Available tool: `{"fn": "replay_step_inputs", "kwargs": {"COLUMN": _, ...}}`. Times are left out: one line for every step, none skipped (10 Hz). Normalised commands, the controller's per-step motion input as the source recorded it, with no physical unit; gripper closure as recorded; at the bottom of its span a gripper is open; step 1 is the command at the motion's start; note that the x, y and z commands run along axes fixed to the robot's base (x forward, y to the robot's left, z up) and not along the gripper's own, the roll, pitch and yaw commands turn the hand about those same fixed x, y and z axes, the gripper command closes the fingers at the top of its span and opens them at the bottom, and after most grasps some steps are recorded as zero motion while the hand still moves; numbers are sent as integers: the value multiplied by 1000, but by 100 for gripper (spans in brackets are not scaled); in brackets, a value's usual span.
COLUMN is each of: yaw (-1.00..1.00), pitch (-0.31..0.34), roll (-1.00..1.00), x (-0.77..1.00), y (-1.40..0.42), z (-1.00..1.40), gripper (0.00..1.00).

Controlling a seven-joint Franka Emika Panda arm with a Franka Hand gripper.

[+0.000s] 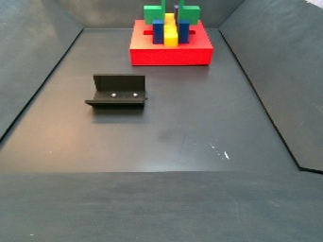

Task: Pick up the green object. Move up. Place the green object on the fixture. Regrasp the green object. Move to above the board. Insert the green object.
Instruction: Insert the green object.

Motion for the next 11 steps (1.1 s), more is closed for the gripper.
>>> {"fn": "replay_step_inputs", "kwargs": {"yaw": 46, "pitch": 83, "roll": 11, "x": 51, "y": 0, "z": -97, "gripper": 100}}
{"fn": "replay_step_inputs", "kwargs": {"yaw": 74, "pitch": 83, "roll": 0, "x": 137, "y": 0, "z": -46, "gripper": 100}}
{"fn": "replay_step_inputs", "kwargs": {"yaw": 111, "pitch": 90, "roll": 0, "x": 234, "y": 0, "z": -29, "gripper": 100}}
{"fn": "replay_step_inputs", "kwargs": {"yaw": 103, "pitch": 93, "roll": 0, "x": 234, "y": 0, "z": -43, "gripper": 100}}
{"fn": "replay_step_inputs", "kwargs": {"yaw": 94, "pitch": 89, "roll": 0, "x": 214, "y": 0, "z": -51, "gripper": 100}}
{"fn": "replay_step_inputs", "kwargs": {"yaw": 77, "pitch": 84, "roll": 0, "x": 166, "y": 0, "z": -80, "gripper": 100}}
{"fn": "replay_step_inputs", "kwargs": {"yaw": 0, "pitch": 94, "roll": 1, "x": 43, "y": 0, "z": -120, "gripper": 100}}
{"fn": "replay_step_inputs", "kwargs": {"yaw": 0, "pitch": 106, "roll": 21, "x": 0, "y": 0, "z": -143, "gripper": 100}}
{"fn": "replay_step_inputs", "kwargs": {"yaw": 0, "pitch": 123, "roll": 37, "x": 0, "y": 0, "z": -143, "gripper": 100}}
{"fn": "replay_step_inputs", "kwargs": {"yaw": 0, "pitch": 130, "roll": 21, "x": 0, "y": 0, "z": -131, "gripper": 100}}
{"fn": "replay_step_inputs", "kwargs": {"yaw": -23, "pitch": 133, "roll": 7, "x": 0, "y": 0, "z": -111, "gripper": 100}}
